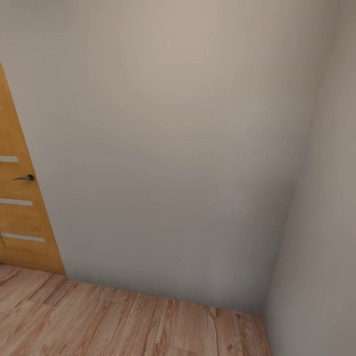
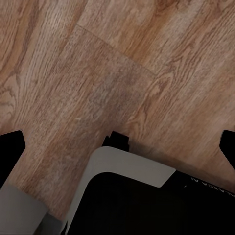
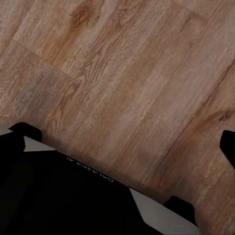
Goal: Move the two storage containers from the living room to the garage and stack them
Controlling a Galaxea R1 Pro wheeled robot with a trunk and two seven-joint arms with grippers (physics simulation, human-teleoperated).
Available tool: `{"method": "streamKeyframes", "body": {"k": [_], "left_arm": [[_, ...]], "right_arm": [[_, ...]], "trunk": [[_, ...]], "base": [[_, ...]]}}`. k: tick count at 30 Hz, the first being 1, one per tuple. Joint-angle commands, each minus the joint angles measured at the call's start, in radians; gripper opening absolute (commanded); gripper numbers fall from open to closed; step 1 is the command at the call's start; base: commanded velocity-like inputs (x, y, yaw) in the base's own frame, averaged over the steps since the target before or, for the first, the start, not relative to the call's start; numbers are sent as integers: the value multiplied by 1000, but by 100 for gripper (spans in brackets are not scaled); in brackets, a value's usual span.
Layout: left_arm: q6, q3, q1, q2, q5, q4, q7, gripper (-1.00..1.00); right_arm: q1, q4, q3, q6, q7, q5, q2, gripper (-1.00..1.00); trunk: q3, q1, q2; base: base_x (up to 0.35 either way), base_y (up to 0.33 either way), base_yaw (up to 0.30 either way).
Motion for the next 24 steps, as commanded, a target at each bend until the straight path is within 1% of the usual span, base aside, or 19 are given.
{"method": "streamKeyframes", "body": {"k": [1,20,24], "left_arm": [[1,4,-1,0,2,1,2,100],[1,4,-1,0,2,1,2,100],[1,4,-1,0,2,1,2,100]], "right_arm": [[-2,4,8,-8,0,0,0,100],[-2,4,8,-8,0,0,-1,100],[-2,4,8,-7,0,0,-1,100]], "trunk": [[-2,0,-1],[-18,0,-1],[-19,0,-1]], "base": [[0,0,217],[0,0,234],[0,0,123]]}}
